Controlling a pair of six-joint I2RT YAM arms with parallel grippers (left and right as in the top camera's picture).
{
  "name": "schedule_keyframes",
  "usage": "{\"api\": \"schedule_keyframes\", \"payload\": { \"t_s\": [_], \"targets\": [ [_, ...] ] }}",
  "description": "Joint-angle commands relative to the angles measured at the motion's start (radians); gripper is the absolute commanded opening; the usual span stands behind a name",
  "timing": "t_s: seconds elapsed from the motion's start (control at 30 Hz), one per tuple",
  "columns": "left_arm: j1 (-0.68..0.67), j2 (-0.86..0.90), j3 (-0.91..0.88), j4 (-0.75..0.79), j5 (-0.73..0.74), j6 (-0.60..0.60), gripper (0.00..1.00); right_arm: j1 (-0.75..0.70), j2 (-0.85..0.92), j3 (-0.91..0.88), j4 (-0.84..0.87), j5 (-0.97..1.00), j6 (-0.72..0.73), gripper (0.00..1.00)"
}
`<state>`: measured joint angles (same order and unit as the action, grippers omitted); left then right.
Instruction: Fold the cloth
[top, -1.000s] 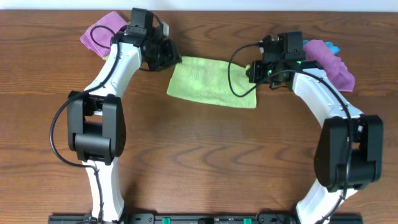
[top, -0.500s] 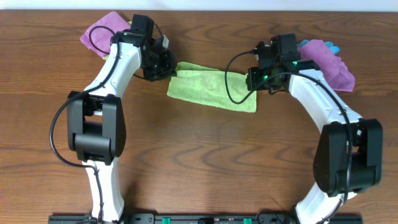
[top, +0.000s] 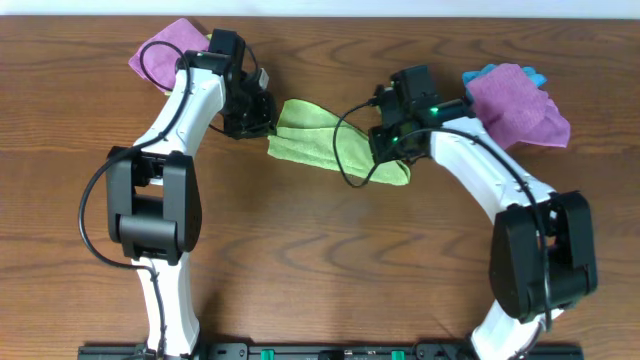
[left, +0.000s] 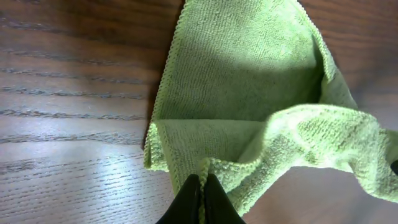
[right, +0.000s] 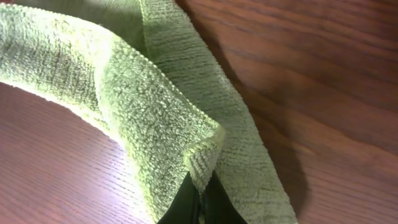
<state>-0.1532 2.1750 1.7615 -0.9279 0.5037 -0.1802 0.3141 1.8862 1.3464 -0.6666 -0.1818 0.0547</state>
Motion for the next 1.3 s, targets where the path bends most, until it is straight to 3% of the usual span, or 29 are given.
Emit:
{"api": "schedule_keyframes", "payload": {
  "t_s": [0.0, 0.23, 0.3, 0.43, 0.7, 0.87, 1.27],
  "targets": [
    [0.009, -0.011, 0.008, -0.012, -0.017, 0.026, 0.06, 0.015, -0.019, 0.010, -0.018, 0.038, -0.019, 0.01],
    [0.057, -0.022, 0.009, -0.079, -0.013, 0.072, 0.06, -0.004, -0.019, 0.010, -0.074, 0.220, 0.019, 0.01],
    [0.070, -0.029, 0.009, -0.086, -0.013, 0.078, 0.06, -0.013, -0.019, 0.010, -0.074, 0.219, 0.019, 0.04],
    [0.081, -0.034, 0.009, -0.093, -0.013, 0.080, 0.06, -0.019, -0.019, 0.010, -0.058, 0.219, 0.019, 0.18],
    [0.080, -0.034, 0.009, -0.085, -0.013, 0.080, 0.06, -0.018, -0.019, 0.010, -0.051, 0.212, 0.019, 0.17],
    [0.081, -0.034, 0.009, -0.090, -0.008, 0.080, 0.06, -0.018, -0.019, 0.007, -0.069, 0.146, 0.019, 0.22],
    [0.081, -0.034, 0.009, -0.167, -0.018, 0.129, 0.06, -0.018, -0.019, -0.129, -0.005, 0.139, 0.090, 0.25]
  ]
}}
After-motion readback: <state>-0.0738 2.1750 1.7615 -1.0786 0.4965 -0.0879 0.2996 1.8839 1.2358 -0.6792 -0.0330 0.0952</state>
